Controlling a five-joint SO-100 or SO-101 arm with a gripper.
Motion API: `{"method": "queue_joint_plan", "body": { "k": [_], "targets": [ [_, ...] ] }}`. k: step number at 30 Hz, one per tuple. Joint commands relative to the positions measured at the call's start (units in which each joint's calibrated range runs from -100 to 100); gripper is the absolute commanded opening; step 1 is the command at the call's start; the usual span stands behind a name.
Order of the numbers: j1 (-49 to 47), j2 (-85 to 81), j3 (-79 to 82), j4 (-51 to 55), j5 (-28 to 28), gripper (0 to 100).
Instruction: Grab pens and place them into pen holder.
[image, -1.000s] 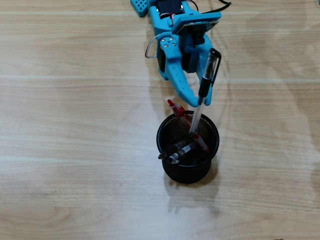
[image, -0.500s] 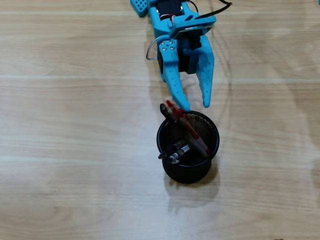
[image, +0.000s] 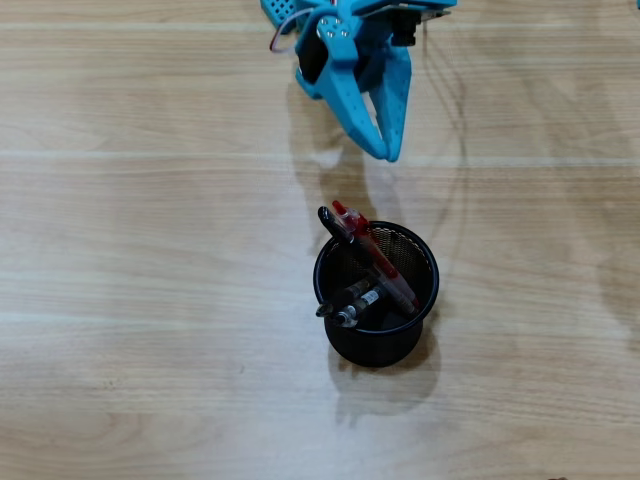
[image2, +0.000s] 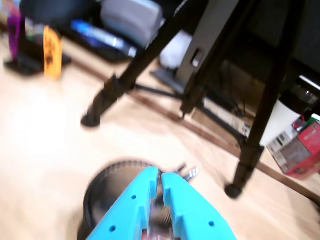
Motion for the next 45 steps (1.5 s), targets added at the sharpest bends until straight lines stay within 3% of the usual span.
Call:
{"method": "queue_joint_plan", "body": {
  "k": [1, 6, 13, 28, 38, 45],
  "targets": [
    [0.7, -8.7, -0.4, 15.7, 4.2, 2],
    [1.9, -17.1, 2.1, 28.3, 14.1, 2],
    [5.0, -33.4, 17.2, 36.8, 25.5, 2],
    [4.1, -73.1, 57.8, 37.6, 33.6, 2],
    [4.1, -79.8, 59.7, 59.3, 37.3, 2],
    [3.3, -79.8, 59.3, 62.0, 38.7, 2]
  ]
}}
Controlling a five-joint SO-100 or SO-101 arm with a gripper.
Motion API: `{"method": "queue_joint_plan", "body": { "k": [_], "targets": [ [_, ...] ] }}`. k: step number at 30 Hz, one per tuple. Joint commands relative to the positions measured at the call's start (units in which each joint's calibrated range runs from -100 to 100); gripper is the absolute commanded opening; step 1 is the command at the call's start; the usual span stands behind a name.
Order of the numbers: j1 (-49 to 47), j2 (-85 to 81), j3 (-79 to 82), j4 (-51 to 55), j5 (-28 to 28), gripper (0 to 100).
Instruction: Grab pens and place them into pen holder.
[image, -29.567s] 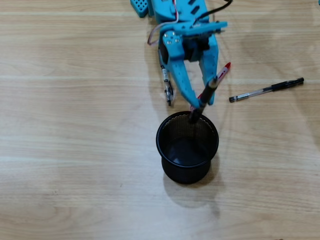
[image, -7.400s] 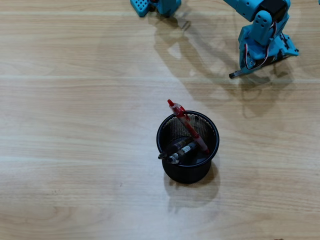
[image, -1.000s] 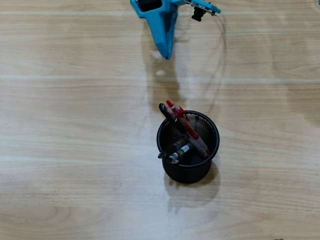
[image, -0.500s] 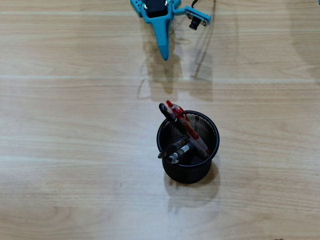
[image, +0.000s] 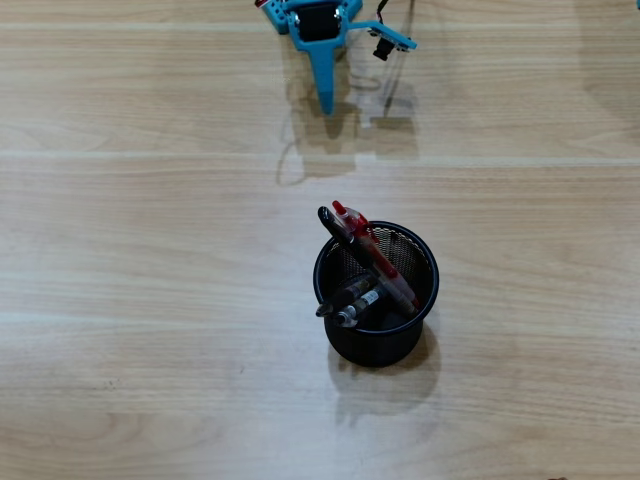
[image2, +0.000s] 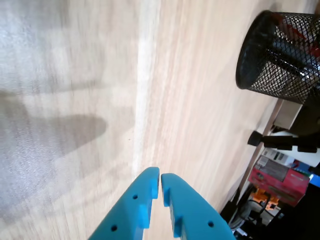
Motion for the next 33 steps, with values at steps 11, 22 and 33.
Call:
{"method": "queue_joint_plan", "body": {
  "k": [11, 22, 33],
  "targets": [
    [-0.2, -0.8, 0.4, -0.5, 0.6, 2],
    [-0.6, -0.8, 0.5, -0.5, 0.5, 2],
    [-0.2, -0.8, 0.5, -0.5, 0.3, 2]
  ]
}}
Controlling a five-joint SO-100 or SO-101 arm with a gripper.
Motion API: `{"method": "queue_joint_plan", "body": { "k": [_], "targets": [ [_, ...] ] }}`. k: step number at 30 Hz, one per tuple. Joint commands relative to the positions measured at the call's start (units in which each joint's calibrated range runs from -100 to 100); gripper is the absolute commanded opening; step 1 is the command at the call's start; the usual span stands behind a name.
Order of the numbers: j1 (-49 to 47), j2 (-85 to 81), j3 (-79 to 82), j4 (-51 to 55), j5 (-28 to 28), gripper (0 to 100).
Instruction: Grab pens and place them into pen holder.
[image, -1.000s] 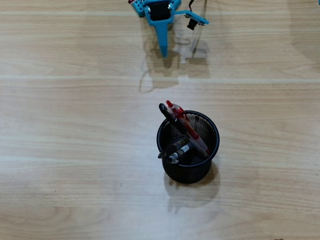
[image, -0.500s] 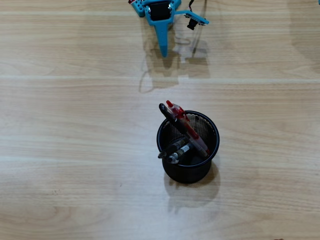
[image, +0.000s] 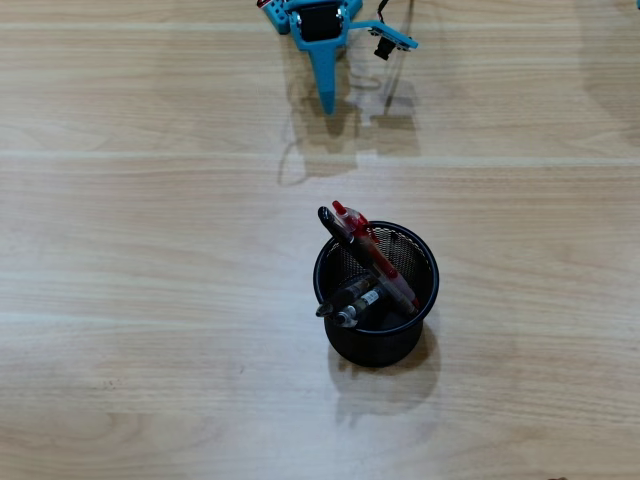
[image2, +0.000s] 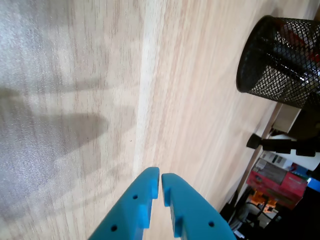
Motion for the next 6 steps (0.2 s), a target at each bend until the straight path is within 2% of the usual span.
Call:
{"method": "queue_joint_plan", "body": {
  "k": [1, 6],
  "targets": [
    [0.3, -0.8, 0.5, -0.6, 0.0, 2],
    [0.3, -0.8, 0.5, -0.6, 0.0, 2]
  ]
}}
